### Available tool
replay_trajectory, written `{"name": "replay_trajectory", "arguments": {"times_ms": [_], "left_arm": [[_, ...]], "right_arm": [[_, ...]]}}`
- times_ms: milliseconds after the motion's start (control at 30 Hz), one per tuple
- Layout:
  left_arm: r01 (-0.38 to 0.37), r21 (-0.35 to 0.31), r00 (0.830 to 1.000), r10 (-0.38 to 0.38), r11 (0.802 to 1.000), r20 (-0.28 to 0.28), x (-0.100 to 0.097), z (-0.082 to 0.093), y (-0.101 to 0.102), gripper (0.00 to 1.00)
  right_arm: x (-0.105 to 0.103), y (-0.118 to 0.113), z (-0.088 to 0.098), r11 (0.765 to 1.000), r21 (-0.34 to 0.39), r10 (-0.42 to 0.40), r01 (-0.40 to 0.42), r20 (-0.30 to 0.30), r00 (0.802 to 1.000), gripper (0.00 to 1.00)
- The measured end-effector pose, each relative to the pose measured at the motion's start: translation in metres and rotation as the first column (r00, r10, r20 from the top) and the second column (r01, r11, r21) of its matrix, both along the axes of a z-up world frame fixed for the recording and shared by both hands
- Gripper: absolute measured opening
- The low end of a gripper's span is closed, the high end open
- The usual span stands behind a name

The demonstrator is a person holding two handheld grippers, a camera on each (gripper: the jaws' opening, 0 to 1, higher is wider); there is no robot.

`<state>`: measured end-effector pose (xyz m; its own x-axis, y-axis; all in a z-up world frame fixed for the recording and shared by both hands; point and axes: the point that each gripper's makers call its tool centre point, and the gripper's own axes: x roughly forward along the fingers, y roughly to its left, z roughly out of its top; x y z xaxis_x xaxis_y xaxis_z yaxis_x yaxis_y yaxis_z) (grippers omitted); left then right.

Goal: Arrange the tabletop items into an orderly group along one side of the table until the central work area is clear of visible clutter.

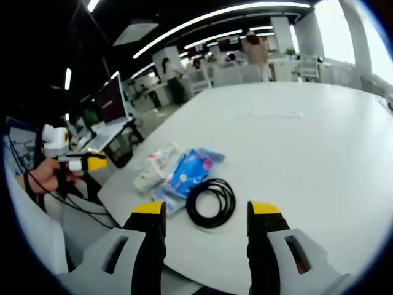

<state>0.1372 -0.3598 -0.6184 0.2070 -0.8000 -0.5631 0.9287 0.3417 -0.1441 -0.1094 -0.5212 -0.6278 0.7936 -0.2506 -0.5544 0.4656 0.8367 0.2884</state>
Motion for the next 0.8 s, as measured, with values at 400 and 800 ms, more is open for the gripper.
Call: {"name": "replay_trajectory", "arguments": {"times_ms": [400,800], "left_arm": [[-0.004,-0.003,1.0,0.004,1.0,-0.004,-0.0014,-0.0003,0.0015,0.48],[-0.003,-0.007,1.0,0.003,1.0,0.002,-0.005,0.0033,0.0002,0.47]], "right_arm": [[0.0009,0.0032,0.0003,1.0,0.006,-0.002,0.002,0.004,1.0,0.51],[0.0004,0.0076,0.0001,1.0,0.007,-0.004,0.004,0.013,1.0,0.51]]}}
